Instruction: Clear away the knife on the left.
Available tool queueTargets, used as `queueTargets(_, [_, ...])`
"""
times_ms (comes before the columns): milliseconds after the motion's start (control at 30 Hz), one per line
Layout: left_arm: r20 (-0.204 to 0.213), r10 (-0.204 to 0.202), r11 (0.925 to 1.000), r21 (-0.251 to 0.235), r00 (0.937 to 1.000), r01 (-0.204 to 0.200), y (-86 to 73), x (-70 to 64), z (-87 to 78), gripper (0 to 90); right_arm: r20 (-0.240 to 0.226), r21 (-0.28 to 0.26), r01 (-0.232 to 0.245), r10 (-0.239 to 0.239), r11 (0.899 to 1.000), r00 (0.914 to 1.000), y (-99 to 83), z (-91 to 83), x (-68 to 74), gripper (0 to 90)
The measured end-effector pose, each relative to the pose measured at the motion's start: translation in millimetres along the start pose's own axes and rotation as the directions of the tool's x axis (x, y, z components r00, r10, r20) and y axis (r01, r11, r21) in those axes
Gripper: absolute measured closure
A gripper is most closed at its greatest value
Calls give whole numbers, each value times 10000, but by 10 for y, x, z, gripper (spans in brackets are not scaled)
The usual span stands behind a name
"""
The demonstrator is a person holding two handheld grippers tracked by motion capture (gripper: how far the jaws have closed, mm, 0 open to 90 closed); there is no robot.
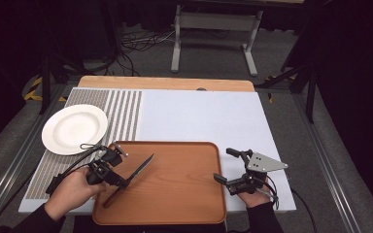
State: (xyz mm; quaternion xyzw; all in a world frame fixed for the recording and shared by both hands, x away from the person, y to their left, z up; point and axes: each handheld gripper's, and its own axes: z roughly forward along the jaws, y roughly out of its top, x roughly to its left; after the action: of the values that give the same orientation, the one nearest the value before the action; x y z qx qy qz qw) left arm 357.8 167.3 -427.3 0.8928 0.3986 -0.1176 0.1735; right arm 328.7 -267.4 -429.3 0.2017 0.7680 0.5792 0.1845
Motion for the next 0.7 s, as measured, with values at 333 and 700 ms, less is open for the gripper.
queueTargets(333, [-222,-153,9980,609,9996,166,9,9,101,774,-52,20,-75,75,10000,10000,-2,3,-4,43])
queueTargets(700, [-376,-168,9968,774,9992,196,11,25,120,774,-160,8,-159,159,9999,9997,-7,12,-8,42])
